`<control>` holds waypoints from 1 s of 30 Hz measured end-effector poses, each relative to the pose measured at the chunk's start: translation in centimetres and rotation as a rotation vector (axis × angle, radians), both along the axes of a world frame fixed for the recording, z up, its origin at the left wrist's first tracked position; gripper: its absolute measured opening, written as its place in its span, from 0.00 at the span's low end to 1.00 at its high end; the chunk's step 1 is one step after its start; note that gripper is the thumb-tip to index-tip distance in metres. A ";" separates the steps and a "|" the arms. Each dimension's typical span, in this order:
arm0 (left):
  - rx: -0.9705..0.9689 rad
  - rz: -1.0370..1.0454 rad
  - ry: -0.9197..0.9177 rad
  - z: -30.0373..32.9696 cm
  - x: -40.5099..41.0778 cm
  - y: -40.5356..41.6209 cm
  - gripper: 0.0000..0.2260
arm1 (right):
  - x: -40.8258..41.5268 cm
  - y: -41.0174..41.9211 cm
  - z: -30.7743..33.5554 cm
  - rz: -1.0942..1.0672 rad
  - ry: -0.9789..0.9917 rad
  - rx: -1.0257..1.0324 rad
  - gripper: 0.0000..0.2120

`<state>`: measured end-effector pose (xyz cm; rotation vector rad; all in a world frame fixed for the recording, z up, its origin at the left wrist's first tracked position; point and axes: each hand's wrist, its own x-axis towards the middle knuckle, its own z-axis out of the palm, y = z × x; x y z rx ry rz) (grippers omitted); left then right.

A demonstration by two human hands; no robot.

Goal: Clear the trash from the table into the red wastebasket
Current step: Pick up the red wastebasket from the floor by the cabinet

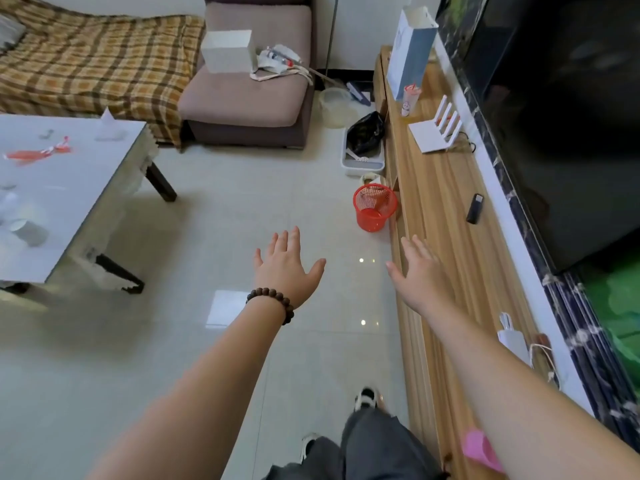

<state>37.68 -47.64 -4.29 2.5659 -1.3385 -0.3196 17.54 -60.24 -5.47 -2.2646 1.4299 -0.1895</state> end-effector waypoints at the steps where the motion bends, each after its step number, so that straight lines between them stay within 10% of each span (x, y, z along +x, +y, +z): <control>1: 0.005 -0.005 -0.001 -0.3 1.1 -1.8 0.35 | 0.9 -1.7 -0.3 -0.001 -0.002 -0.001 0.30; 17: 0.082 -0.087 -0.011 -4.6 15.9 -41.9 0.35 | 14.9 -38.5 -5.9 -0.039 0.059 0.088 0.30; 30: 0.211 -0.257 0.017 -8.6 23.6 -60.4 0.36 | 21.8 -52.7 -9.1 -0.164 0.064 0.190 0.28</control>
